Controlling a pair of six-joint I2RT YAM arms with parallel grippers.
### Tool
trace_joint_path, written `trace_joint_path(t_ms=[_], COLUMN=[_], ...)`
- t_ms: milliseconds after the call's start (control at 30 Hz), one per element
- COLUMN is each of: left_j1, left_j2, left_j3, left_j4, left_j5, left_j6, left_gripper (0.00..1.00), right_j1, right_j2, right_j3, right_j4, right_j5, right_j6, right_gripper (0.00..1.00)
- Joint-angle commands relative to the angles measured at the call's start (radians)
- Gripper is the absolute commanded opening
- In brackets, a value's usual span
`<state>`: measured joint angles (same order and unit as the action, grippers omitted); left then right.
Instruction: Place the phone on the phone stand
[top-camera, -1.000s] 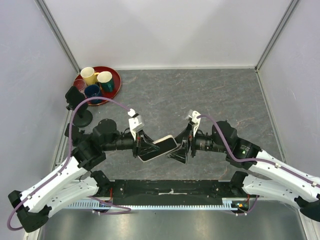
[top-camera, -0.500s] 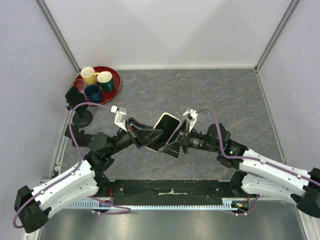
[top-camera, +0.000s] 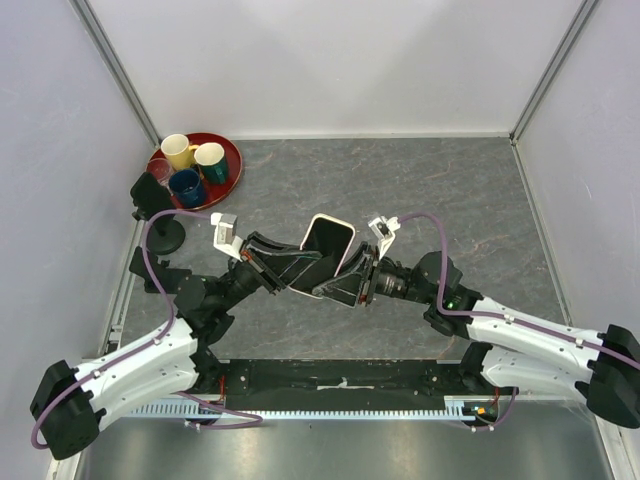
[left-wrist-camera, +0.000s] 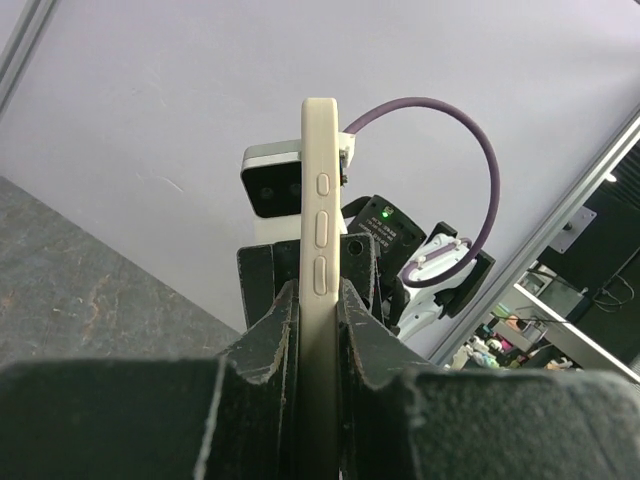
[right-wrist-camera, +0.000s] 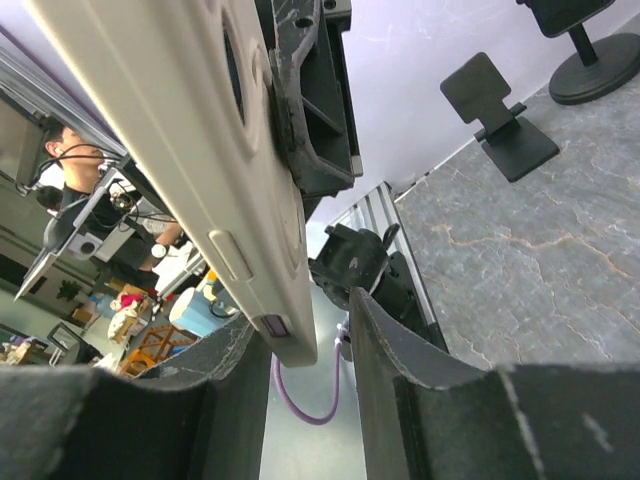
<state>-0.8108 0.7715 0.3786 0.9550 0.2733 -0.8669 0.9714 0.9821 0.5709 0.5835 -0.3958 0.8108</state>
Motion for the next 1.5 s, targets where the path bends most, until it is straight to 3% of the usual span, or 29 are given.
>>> trace_joint_path(t_ms=[0,100,167,267,300,367,400,433,500,533,667,767,833,933,1000,1100,1200,1467], left_j1=[0.001,0.001,0.001,0.001,0.002,0.002,0.001,0.001,0.001,0.002,0.001,0.001,0.001,0.001,0.001,0.001,-0.008,-0.085], left_j2=[-0.014,-0.017,-0.020,-0.031,-0.037,-0.073,-0.092,-0.109,-0.164,-0.184,-0.267,-0.264,-0.207,-0.068,0.006,0.139,0.187,0.203], left_j3=[-0.006,-0.013,-0.017,-0.009,0.014,0.052,0.112,0.140,0.222,0.253,0.385,0.524,0.587,0.722,0.818,0.884,0.879,0.806], left_j4=[0.169,0.176,0.182,0.145,0.111,-0.095,-0.210,-0.389,-0.580,-0.774,-1.138,-1.319,-1.386,-1.527,-1.632,-1.720,-1.762,-1.621], left_j5=[-0.046,-0.052,-0.057,-0.060,-0.060,-0.066,-0.081,-0.085,-0.130,-0.161,-0.336,-0.413,-0.427,-0.399,-0.367,-0.371,-0.402,-0.393], left_j6=[-0.043,-0.043,-0.043,-0.044,-0.041,-0.026,-0.012,0.027,0.066,0.100,0.164,0.198,0.212,0.224,0.223,0.200,0.169,0.169], left_gripper=[0.02,0.02,0.02,0.02,0.07,0.18,0.33,0.39,0.50,0.52,0.61,0.66,0.60,0.59,0.66,0.82,0.85,0.88], right_j1=[0.000,0.000,0.000,0.000,0.000,0.000,0.001,0.001,0.000,0.000,0.000,0.000,0.000,-0.002,0.000,0.003,0.004,0.003], right_j2=[0.024,0.035,0.049,0.066,0.069,0.064,0.047,0.040,0.008,-0.002,-0.020,0.007,0.044,0.096,0.119,0.130,0.124,0.121], right_j3=[0.000,0.014,0.029,0.032,0.032,0.044,0.050,0.056,0.081,0.090,0.159,0.210,0.236,0.283,0.290,0.293,0.294,0.310], right_j4=[0.153,0.157,0.157,0.159,0.150,0.074,0.038,-0.002,-0.140,-0.189,-0.425,-0.532,-0.573,-0.643,-0.652,-0.652,-0.668,-0.692], right_j5=[-0.011,-0.011,-0.018,-0.029,-0.029,-0.012,-0.003,0.029,0.069,0.086,0.170,0.189,0.193,0.195,0.163,0.158,0.189,0.218], right_j6=[0.051,0.050,0.047,0.042,0.031,-0.004,-0.046,-0.077,-0.175,-0.208,-0.358,-0.435,-0.473,-0.496,-0.509,-0.509,-0.513,-0.521], right_gripper=[0.44,0.44,0.35,0.09,0.00,0.00,0.00,0.00,0.00,0.00,0.00,0.00,0.00,0.00,0.00,0.00,0.00,0.00])
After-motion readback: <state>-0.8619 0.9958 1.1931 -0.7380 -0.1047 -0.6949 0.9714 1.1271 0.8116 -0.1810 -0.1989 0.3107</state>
